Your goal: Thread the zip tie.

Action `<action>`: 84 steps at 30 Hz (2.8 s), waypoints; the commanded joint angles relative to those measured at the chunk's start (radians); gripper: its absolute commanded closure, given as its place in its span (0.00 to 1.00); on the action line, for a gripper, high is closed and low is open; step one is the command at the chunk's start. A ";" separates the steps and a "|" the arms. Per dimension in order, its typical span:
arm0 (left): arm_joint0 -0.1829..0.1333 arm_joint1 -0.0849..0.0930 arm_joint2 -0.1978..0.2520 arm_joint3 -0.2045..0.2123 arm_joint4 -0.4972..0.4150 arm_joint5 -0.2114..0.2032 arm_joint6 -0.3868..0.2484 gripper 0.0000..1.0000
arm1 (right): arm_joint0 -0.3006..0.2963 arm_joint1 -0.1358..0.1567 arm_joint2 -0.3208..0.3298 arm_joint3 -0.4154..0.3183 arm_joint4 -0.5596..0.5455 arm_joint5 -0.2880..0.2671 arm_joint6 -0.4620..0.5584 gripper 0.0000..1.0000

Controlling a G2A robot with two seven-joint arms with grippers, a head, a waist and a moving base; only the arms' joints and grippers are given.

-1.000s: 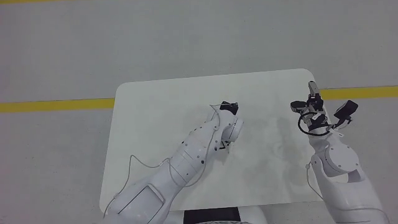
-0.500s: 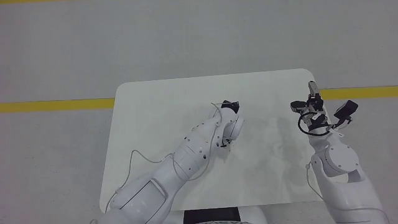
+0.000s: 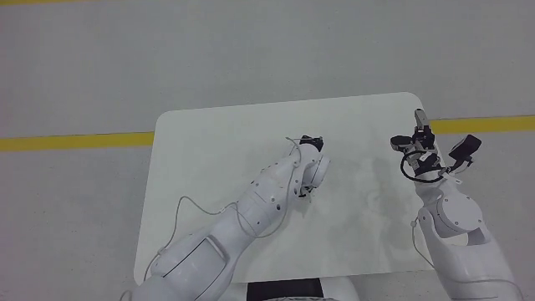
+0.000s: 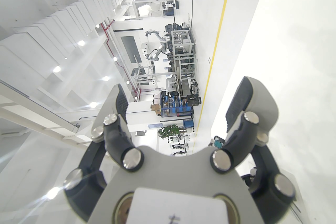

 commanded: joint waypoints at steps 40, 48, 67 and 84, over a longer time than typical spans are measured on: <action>0.024 0.014 -0.035 -0.058 0.035 -0.014 -0.020 0.76 | 0.000 0.000 0.000 0.000 0.000 0.000 0.000 0.00; 0.008 0.006 -0.019 -0.016 0.010 -0.022 -0.001 0.76 | 0.000 0.000 0.000 0.000 0.000 0.000 0.000 0.00; -0.023 0.005 -0.003 -0.042 0.010 0.001 -0.038 1.00 | 0.000 0.000 0.000 0.000 0.000 0.000 0.000 0.00; 0.065 0.044 -0.062 -0.210 0.117 0.001 -0.122 1.00 | 0.000 0.000 0.000 0.000 0.000 0.000 0.000 0.00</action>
